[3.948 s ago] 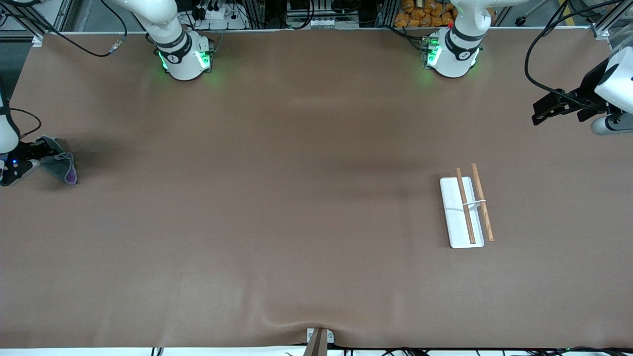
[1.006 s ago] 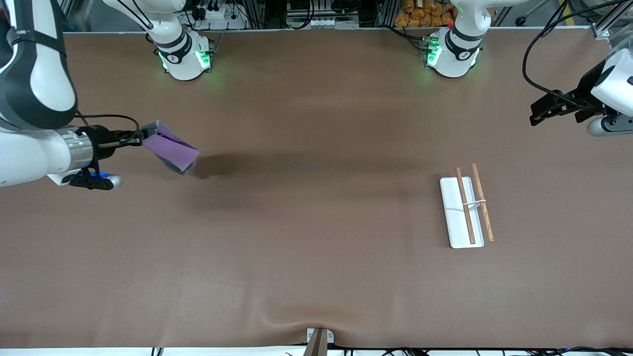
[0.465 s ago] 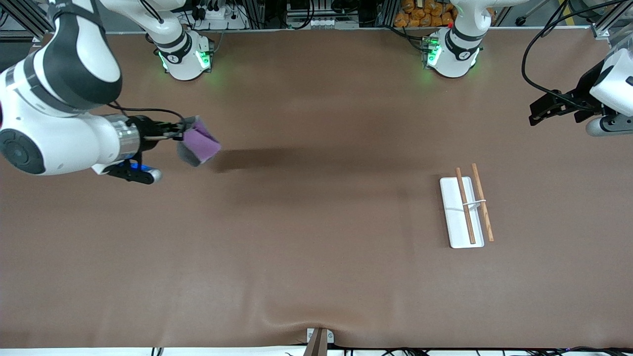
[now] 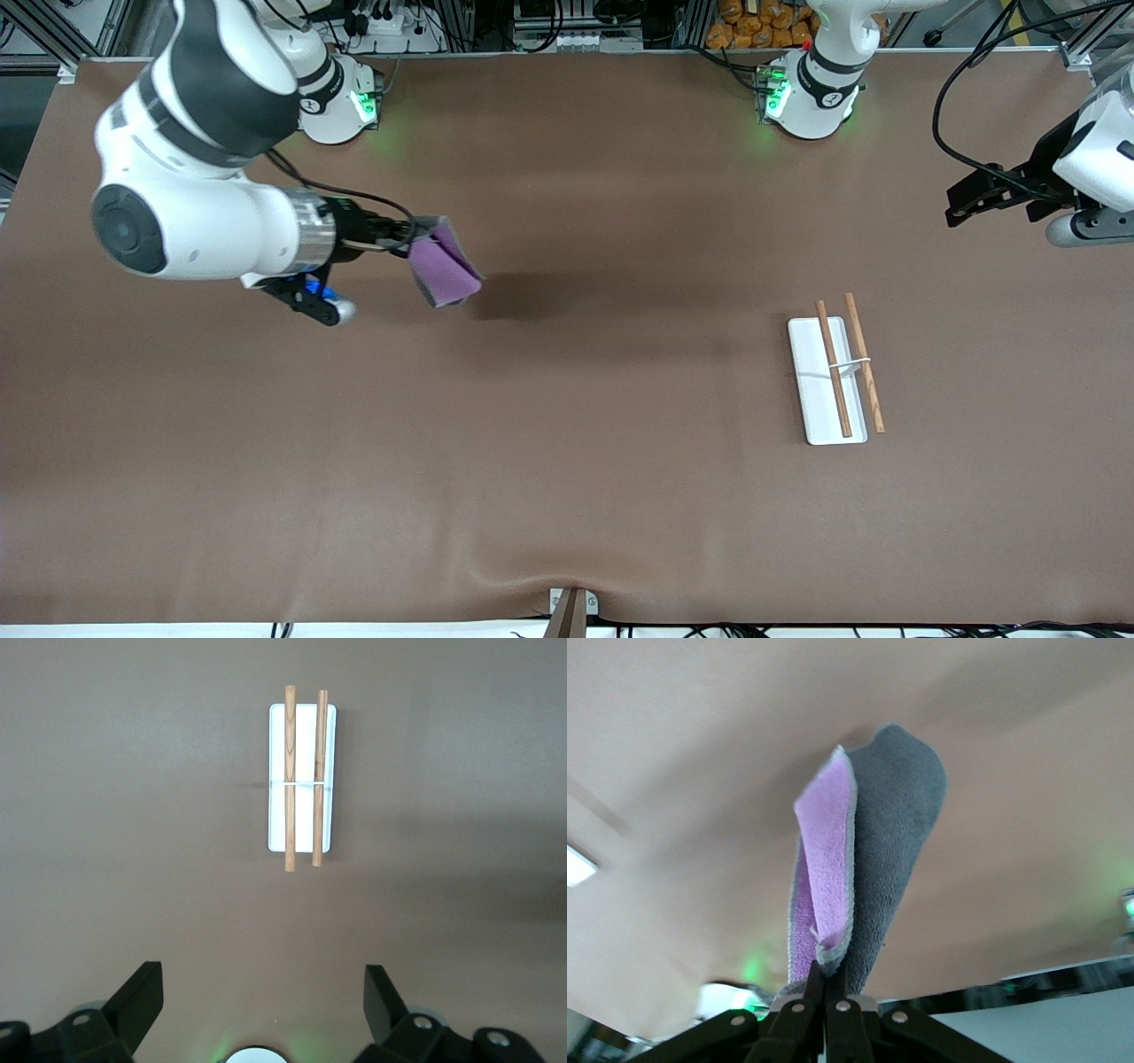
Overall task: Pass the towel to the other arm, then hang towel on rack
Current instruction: 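Lift the towel with the right gripper and carry it toward the table middle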
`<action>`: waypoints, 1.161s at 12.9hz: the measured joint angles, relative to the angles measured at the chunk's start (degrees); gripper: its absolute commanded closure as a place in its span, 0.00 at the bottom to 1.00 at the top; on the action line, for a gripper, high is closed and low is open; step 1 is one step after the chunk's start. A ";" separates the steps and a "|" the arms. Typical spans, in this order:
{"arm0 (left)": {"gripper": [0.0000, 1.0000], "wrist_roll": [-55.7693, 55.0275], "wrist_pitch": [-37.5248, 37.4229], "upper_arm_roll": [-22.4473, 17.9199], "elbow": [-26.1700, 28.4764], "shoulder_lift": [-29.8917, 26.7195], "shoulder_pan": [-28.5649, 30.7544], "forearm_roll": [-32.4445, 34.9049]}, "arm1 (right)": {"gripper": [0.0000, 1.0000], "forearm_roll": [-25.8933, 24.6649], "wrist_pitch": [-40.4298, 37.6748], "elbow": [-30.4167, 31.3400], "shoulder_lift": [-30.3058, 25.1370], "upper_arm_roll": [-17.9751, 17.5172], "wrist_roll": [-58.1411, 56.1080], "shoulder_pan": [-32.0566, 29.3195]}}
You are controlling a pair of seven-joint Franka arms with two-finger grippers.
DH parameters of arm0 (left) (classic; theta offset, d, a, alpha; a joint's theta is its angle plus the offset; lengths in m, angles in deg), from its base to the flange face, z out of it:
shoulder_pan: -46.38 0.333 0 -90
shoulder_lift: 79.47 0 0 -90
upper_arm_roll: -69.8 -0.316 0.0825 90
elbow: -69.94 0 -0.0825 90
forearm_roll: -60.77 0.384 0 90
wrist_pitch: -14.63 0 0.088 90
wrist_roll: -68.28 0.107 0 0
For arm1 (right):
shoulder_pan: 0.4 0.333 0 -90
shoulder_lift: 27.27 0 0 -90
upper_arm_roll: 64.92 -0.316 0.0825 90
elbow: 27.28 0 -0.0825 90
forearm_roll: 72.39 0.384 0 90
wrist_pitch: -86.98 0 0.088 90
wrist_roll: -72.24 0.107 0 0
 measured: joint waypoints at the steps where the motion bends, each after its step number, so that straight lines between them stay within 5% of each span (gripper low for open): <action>1: 0.00 0.00 0.07 0.11 0.00 0.21 -0.16 0.00 | 1.00 0.37 2.32 0.00 0.17 0.00 2.82 1.38; 10: 0.00 -3.20 3.96 0.42 -0.08 3.37 -2.22 0.00 | 1.00 7.34 24.43 -0.44 4.66 0.03 29.83 11.43; 15: 0.00 -12.44 7.52 0.87 -0.80 6.76 -5.15 -1.12 | 1.00 8.84 43.75 -3.95 10.26 0.03 47.31 17.59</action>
